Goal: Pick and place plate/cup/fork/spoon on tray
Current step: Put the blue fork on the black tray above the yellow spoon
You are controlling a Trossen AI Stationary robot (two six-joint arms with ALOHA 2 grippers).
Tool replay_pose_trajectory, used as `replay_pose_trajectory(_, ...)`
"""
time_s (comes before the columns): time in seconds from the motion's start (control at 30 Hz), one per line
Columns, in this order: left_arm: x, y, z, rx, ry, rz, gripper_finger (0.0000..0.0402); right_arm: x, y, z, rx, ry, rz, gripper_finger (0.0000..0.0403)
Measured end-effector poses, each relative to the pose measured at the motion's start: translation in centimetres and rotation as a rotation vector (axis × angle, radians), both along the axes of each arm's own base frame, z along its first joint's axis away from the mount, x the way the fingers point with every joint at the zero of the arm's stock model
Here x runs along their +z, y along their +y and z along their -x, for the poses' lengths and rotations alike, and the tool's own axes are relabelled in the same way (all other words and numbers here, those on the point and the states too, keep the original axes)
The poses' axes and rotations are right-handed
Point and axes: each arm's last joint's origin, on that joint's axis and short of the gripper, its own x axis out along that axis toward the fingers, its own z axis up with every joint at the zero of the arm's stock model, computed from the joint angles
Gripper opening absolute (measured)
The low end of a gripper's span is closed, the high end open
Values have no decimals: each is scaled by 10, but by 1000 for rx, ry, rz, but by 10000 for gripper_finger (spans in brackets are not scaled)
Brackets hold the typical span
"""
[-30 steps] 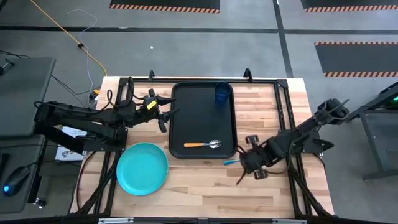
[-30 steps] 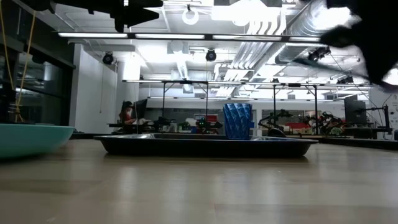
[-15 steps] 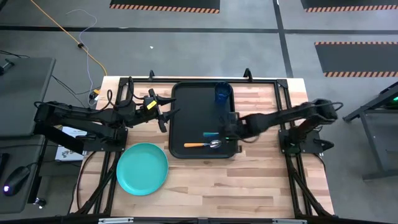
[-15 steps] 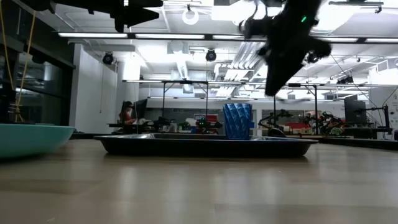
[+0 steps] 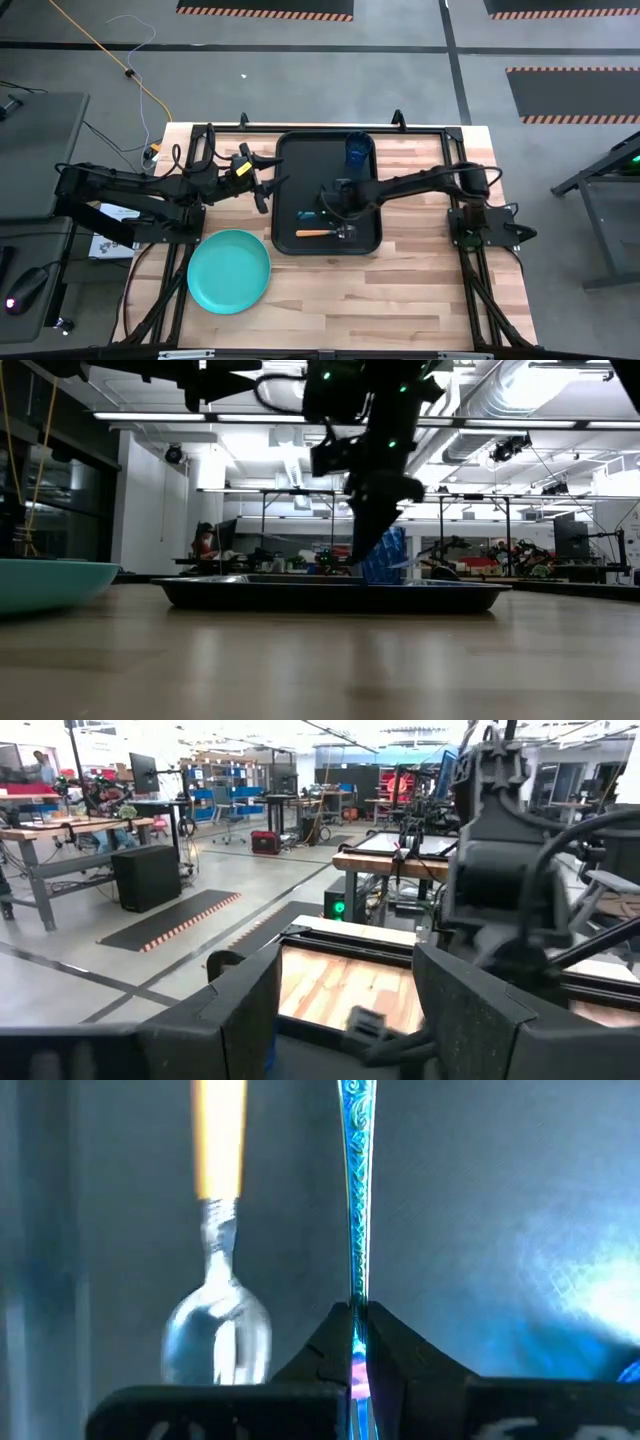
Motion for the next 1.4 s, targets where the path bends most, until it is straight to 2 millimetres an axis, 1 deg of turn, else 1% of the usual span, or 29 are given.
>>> replay_pose_trajectory(0.07, 0, 0, 0, -8, 0, 0, 216, -3, -4, -4, -37, -5, -23, 0)
replay_pose_trajectory(0.23, 0, 0, 0, -12, 0, 0, 216, -14, -9, -7, -124, 9, -88, 0)
replay_pose_trajectory(0.47, 0, 0, 0, -12, 0, 0, 216, -22, -9, -13, -147, -18, -91, 0)
replay_pose_trajectory(0.77, 0, 0, 0, -12, 0, 0, 216, -37, -10, -15, -154, 17, -57, 0)
replay_pose_trajectory(0.9, 0, 0, 0, -12, 0, 0, 216, -38, -10, -17, -152, 7, -62, 4)
replay_pose_trajectory(1.2, 0, 0, 0, -12, 0, 1, 216, -38, -10, -19, -153, -21, -85, 29)
replay_pose_trajectory(1.4, 0, 0, 0, -12, -1, 2, 216, -38, -9, -19, -184, -25, -107, 31)
